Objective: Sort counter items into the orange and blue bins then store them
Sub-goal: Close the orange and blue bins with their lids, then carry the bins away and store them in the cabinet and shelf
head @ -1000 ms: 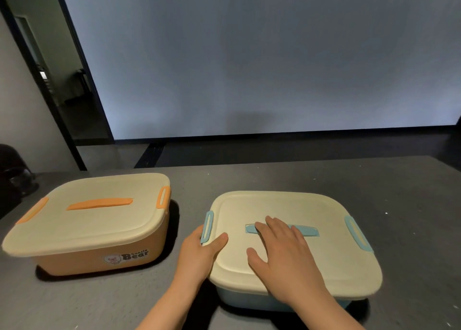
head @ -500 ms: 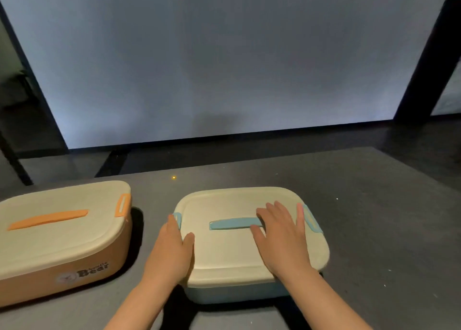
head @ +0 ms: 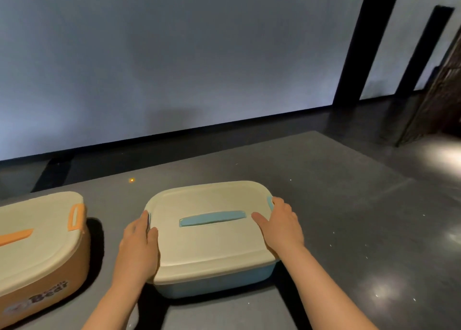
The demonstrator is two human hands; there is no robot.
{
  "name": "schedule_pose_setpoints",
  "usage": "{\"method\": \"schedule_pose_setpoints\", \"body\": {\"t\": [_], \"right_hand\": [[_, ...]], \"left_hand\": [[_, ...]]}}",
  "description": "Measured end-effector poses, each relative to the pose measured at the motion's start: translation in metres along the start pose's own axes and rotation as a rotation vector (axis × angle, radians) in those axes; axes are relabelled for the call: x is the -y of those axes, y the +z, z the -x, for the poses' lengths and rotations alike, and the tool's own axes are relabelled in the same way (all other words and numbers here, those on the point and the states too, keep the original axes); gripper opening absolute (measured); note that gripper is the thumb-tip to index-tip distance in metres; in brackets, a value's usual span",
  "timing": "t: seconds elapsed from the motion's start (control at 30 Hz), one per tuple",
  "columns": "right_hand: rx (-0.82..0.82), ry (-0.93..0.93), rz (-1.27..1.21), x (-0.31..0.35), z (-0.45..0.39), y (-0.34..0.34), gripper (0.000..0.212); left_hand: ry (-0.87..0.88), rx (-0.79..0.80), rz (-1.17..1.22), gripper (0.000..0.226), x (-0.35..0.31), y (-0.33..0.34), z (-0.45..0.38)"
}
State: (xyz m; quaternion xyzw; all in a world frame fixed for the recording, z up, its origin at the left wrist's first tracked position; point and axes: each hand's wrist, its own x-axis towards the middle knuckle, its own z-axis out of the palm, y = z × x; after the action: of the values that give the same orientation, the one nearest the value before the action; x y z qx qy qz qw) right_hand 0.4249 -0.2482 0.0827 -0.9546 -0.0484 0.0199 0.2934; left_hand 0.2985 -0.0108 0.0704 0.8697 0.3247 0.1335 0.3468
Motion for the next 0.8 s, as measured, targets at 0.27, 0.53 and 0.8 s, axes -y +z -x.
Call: {"method": "schedule_pose_setpoints", "body": {"t": [0.27,0.53,0.8], "right_hand": [[-0.157,0.224,-0.434,-0.033,0.100,-0.003,0.052],[-0.404,0.501,-0.550,-0.068,0.222,-0.014,0.053],[-0.790,0.836,-0.428,-0.135,0.393,-0.062,0.060]], "left_hand": [[0.070,0.207,0.117,0.053,0.015,-0.018,0.011],[0.206,0.405,0.269,0.046,0.018,-0.010,0.058],[0.422,0.797,0.360,0.050,-0.049,0.034,0.183]]}}
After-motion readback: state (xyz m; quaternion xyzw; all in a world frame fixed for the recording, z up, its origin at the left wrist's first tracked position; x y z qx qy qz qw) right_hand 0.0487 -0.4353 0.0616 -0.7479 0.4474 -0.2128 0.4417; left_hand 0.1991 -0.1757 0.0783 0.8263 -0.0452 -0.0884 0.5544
